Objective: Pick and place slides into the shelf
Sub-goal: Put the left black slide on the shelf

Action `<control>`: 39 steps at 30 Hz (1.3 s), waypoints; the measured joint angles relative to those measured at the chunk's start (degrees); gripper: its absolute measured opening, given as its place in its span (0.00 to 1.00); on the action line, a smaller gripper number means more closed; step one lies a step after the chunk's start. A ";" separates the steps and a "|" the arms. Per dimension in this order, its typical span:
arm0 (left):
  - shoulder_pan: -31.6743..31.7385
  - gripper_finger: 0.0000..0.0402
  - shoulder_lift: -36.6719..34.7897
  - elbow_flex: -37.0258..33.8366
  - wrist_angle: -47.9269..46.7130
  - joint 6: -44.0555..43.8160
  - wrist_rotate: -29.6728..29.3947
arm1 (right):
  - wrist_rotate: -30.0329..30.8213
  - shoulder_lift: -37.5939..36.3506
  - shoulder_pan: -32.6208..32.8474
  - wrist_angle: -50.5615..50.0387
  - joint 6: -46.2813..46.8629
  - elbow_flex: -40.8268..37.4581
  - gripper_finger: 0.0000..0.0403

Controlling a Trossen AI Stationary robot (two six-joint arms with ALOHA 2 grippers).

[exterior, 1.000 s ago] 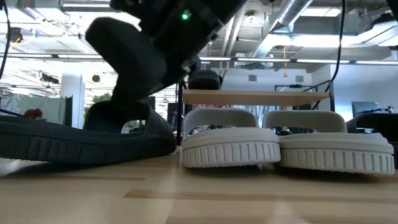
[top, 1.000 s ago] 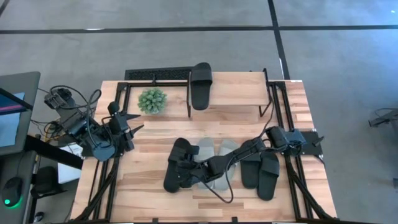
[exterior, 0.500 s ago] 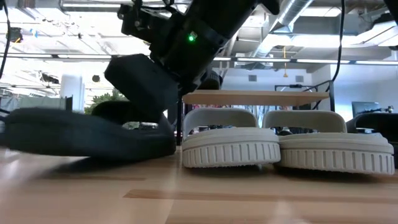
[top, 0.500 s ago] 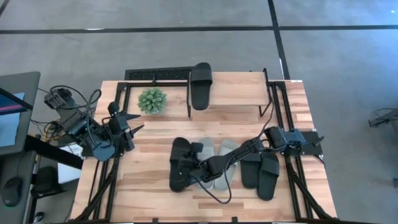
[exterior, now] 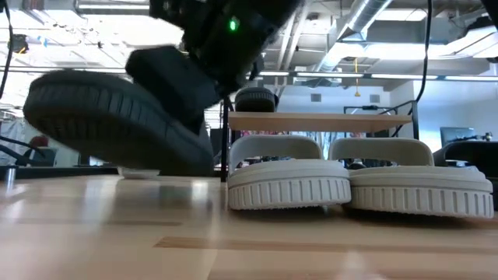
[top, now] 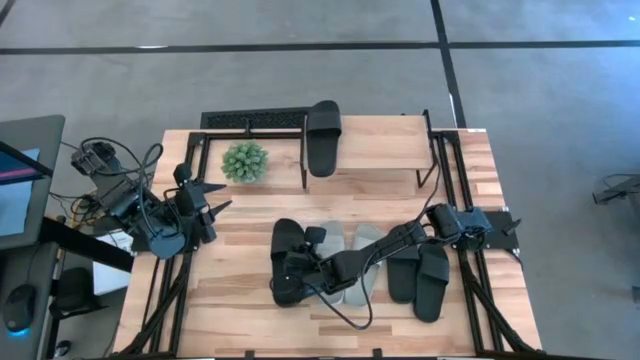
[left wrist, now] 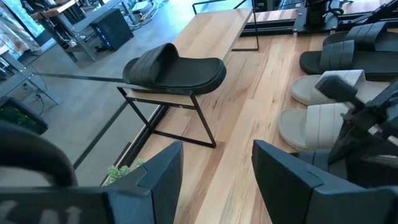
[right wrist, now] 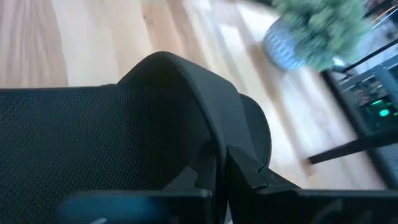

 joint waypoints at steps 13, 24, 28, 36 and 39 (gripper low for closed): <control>0.01 0.45 0.01 0.00 0.10 0.09 -0.97 | 0.91 -7.24 0.00 -16.31 0.22 7.64 0.01; 0.00 0.45 0.05 0.00 1.46 0.55 -3.39 | 2.33 -17.98 0.36 -35.11 7.17 7.66 0.01; 0.00 0.45 0.04 0.00 2.18 0.46 -4.85 | 2.81 -20.61 0.77 -42.80 9.12 7.60 0.01; 0.00 0.45 0.04 0.00 5.46 0.48 -8.74 | 3.99 -25.38 0.98 -59.74 13.73 7.60 0.00; 0.02 0.45 0.04 0.00 6.28 0.50 -10.34 | 5.67 -27.23 0.88 -64.05 15.95 7.50 0.00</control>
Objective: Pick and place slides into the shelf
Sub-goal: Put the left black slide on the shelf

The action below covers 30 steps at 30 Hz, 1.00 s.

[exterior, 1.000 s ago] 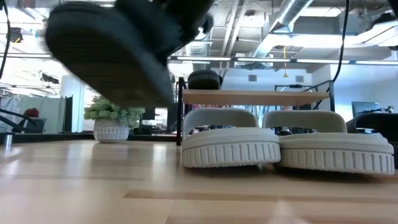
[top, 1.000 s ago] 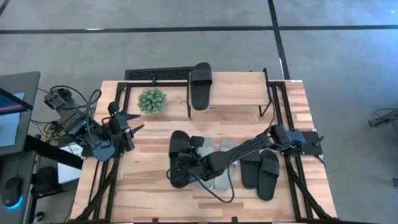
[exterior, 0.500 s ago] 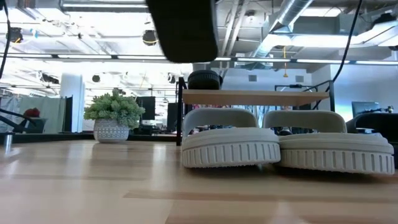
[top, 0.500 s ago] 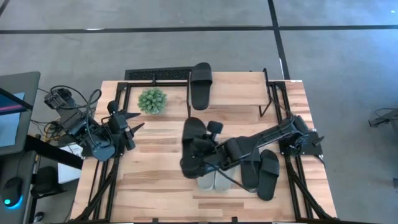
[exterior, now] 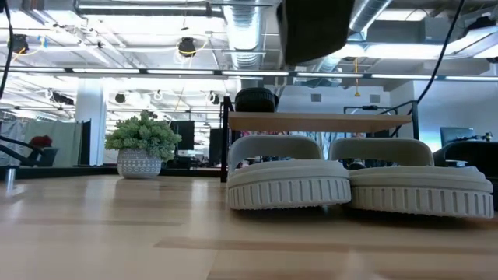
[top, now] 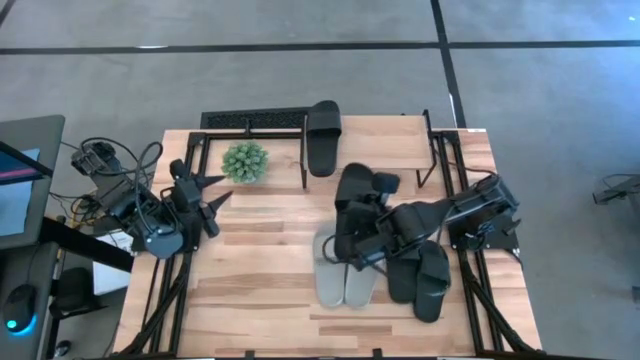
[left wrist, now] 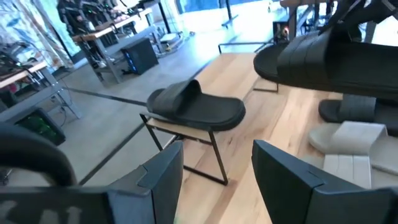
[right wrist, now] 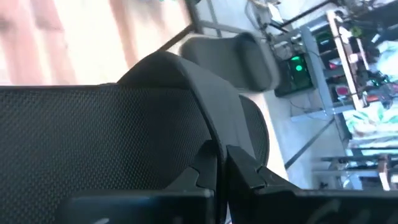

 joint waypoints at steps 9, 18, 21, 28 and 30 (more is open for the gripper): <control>0.00 0.45 0.00 0.00 2.03 0.84 -2.69 | 1.12 -9.31 -4.72 0.83 -0.19 -8.25 0.00; 0.00 0.45 0.00 0.00 2.48 0.83 -4.09 | 0.85 -19.18 -12.55 7.91 -6.13 -21.14 0.00; 0.00 0.45 0.00 0.00 2.51 0.07 -4.81 | 0.20 -22.75 -15.68 14.00 -10.85 -25.29 0.00; 0.02 0.45 0.02 0.00 3.77 -0.39 -5.51 | -5.56 -28.70 -25.25 31.65 -28.84 -33.31 0.00; 0.02 0.45 0.08 0.00 4.27 -0.44 -6.06 | -8.19 -29.29 -28.38 35.91 -34.49 -34.96 0.00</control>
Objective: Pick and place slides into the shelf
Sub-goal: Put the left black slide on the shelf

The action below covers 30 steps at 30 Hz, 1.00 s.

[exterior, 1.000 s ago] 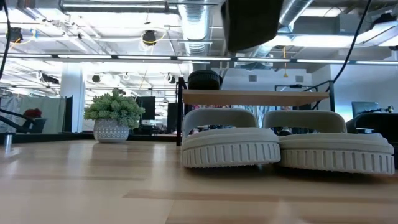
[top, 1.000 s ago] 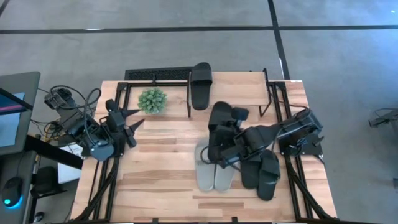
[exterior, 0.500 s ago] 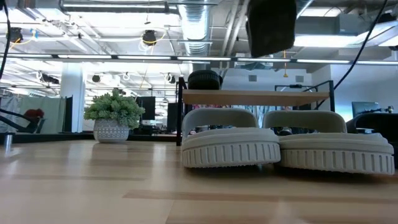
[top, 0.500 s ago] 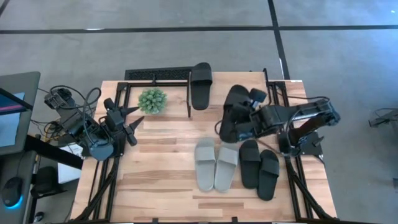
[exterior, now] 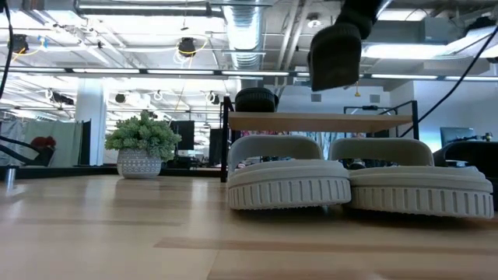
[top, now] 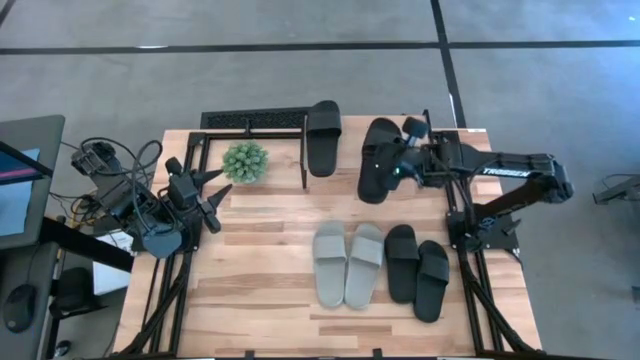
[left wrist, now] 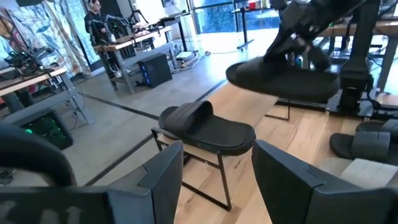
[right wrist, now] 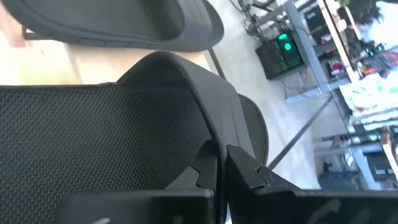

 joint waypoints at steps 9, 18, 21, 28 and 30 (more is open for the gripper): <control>0.03 0.45 0.87 0.02 2.39 -1.14 -0.66 | -15.18 1.40 -15.05 15.73 -16.53 -2.49 0.00; 0.09 0.45 1.45 0.02 3.94 -1.44 -2.69 | -26.14 7.23 -23.31 22.33 -23.39 -2.49 0.00; 0.13 0.45 1.45 0.02 3.94 -1.52 -4.17 | -28.14 9.26 -24.61 23.59 -24.64 -2.50 0.00; 0.33 0.45 1.43 0.02 3.90 -1.52 -6.41 | -32.13 11.83 -27.43 27.91 -25.21 -2.53 0.00; 0.89 0.45 1.43 0.02 3.90 -1.54 -6.41 | -33.05 11.99 -27.80 27.95 -25.46 -2.53 0.00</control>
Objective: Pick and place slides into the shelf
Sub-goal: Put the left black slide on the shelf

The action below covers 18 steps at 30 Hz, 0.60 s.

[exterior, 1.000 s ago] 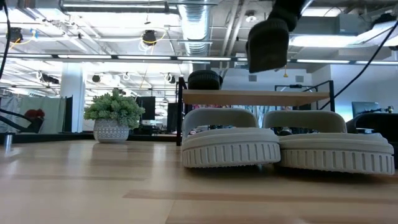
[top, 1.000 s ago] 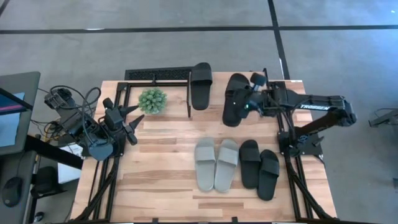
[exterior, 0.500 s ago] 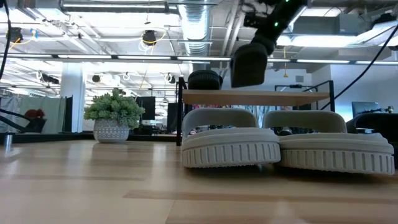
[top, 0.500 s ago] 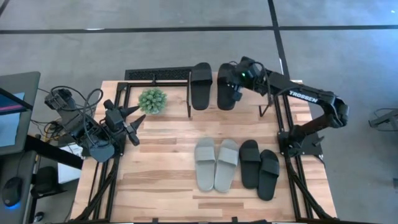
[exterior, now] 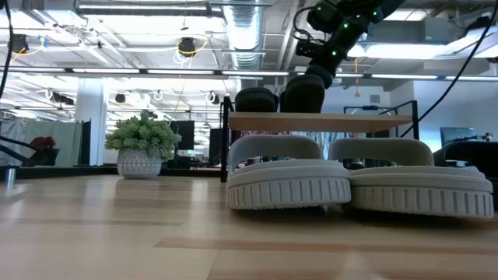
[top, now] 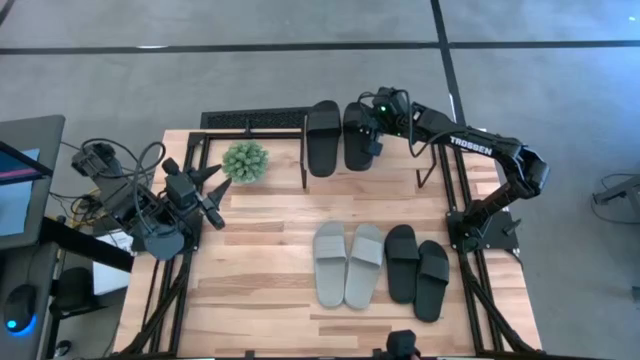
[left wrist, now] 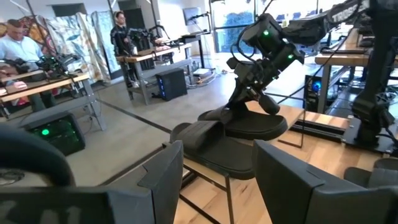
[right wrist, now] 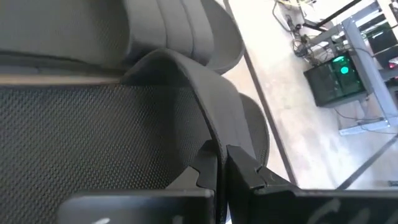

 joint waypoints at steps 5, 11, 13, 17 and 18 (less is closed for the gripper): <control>1.48 0.45 -0.02 0.00 -0.02 0.00 0.17 | -2.00 0.95 -0.72 0.73 -0.53 0.11 0.00; 2.55 0.45 0.02 0.00 -0.02 -0.02 0.46 | -3.17 3.13 0.04 2.08 -0.81 0.19 0.00; 2.56 0.45 0.00 0.00 -0.01 -0.20 0.70 | -3.24 3.67 0.30 2.13 -1.27 0.22 0.00; 2.55 0.45 0.00 0.00 -0.02 -0.71 1.05 | -3.39 4.03 0.80 2.21 -2.05 0.26 0.00; 2.54 0.45 0.01 0.00 -0.01 -0.82 1.07 | -3.42 4.04 0.81 2.34 -2.11 0.24 0.00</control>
